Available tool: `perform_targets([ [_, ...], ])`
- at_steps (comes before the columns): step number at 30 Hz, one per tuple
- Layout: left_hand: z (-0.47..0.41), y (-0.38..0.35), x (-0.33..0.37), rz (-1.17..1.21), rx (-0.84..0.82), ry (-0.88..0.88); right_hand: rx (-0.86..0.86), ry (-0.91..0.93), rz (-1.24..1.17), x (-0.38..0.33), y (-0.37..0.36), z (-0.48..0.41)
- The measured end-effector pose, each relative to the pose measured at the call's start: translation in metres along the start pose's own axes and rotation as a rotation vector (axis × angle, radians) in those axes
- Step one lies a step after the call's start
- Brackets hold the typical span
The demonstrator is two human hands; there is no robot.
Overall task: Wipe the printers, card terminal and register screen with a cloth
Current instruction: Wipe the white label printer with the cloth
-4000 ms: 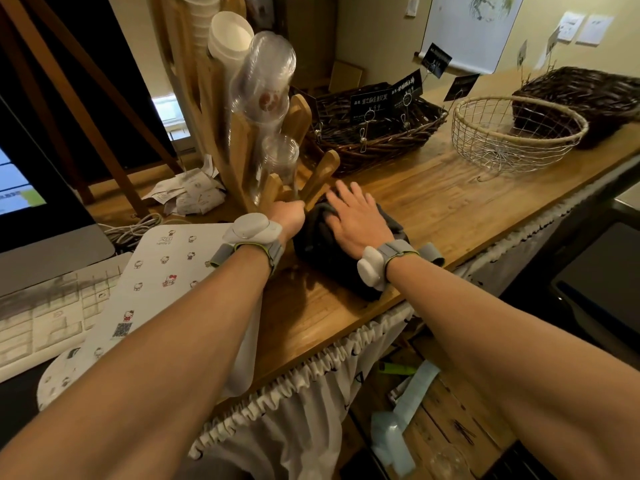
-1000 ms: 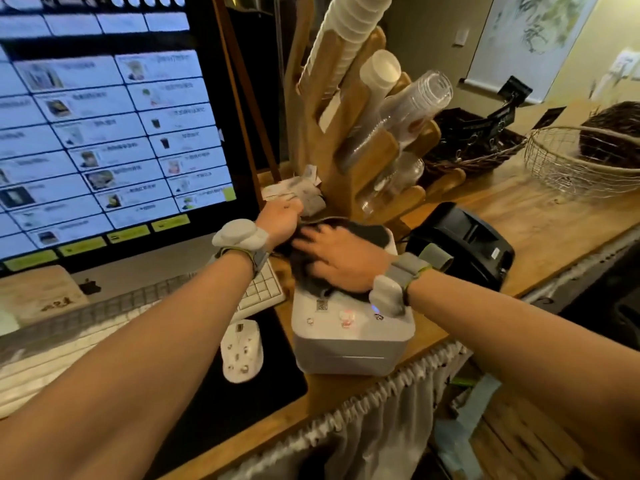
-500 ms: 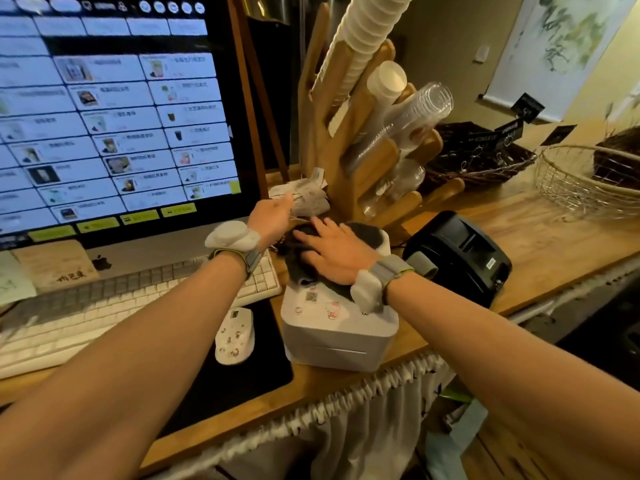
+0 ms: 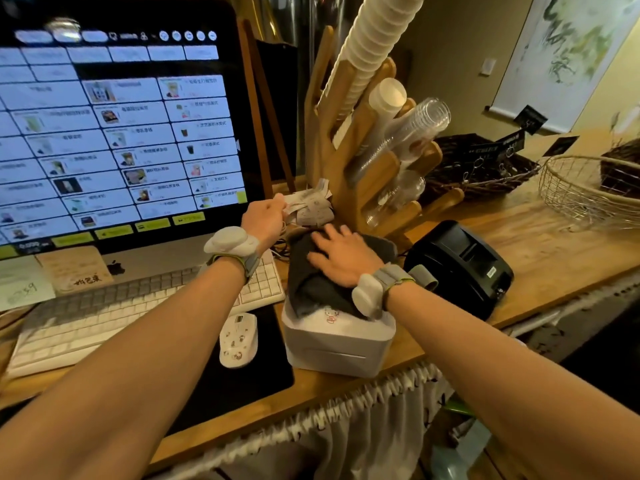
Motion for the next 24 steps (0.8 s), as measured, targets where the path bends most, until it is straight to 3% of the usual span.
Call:
perform_targets([
  [1,0.000,0.000,-0.002,-0.001,-0.010,0.008,0.027,-0.014,0.033,0.000,0.002,-0.001],
  [5,0.001,0.000,-0.006,0.018,-0.018,0.044,0.018,0.341,0.013,-0.053,-0.012,0.009],
  [8,0.003,0.001,-0.004,0.027,-0.006,0.042,0.047,0.182,0.052,-0.027,0.000,-0.005],
  [12,0.006,0.001,-0.002,0.038,-0.006,0.076,0.024,0.318,0.065,-0.063,-0.010,0.006],
  [16,0.008,0.000,-0.003,0.045,0.000,0.114,-0.052,0.084,0.038,-0.027,0.009,-0.006],
  [20,0.008,-0.008,-0.006,0.071,0.001,0.161,-0.130,0.270,0.068,-0.060,-0.006,0.004],
  [24,0.010,-0.010,-0.002,0.063,0.025,0.156,-0.091,0.139,-0.005,-0.036,0.010,-0.004],
])
Point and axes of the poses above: each hand's wrist, its own z-axis away from the middle knuckle, its own y-axis out of the back of the hand, x = y × z, the point moved 10 cm from there along -z, towards the middle knuckle, and after that the axes turned 12 degrees about x, right-handed, at the moved point
